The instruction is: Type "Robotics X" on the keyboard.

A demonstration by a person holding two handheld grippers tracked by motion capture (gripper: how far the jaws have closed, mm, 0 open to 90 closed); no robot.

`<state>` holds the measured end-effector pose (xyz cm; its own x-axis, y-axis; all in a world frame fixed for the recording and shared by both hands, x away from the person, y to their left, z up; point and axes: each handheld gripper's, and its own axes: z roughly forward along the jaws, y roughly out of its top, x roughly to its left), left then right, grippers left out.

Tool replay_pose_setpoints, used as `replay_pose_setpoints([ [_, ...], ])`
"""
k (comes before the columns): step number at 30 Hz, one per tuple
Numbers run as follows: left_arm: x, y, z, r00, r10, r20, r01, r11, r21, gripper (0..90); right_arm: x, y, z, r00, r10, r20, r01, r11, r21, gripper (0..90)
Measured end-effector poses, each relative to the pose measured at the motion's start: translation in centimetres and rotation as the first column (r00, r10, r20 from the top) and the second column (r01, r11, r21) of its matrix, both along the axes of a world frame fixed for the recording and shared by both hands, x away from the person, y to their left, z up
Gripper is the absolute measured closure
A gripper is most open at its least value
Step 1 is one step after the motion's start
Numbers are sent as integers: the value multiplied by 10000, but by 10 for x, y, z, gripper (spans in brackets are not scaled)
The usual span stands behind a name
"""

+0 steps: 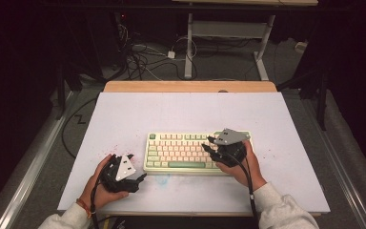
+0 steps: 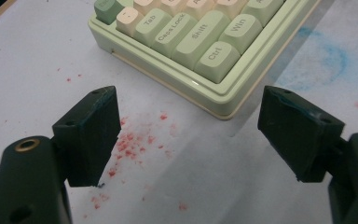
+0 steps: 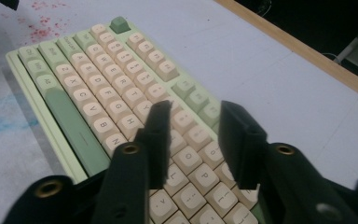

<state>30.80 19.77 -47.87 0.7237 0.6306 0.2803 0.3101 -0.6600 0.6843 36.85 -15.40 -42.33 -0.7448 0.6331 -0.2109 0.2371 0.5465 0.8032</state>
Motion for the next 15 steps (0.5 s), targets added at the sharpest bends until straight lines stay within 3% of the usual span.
replay_pose_setpoints([
  [8, 0, 2, 2, 9999, 93, 53, -92, 9999, -129, 203, -10, -10, 8, 9979, -279, 591, 252, 9986, 462, 358],
  [15, -1, 3, 5, 9997, 155, 175, -151, 9996, -223, 219, -23, -21, 10, 9926, -668, 1015, 597, 9957, 712, 283],
])
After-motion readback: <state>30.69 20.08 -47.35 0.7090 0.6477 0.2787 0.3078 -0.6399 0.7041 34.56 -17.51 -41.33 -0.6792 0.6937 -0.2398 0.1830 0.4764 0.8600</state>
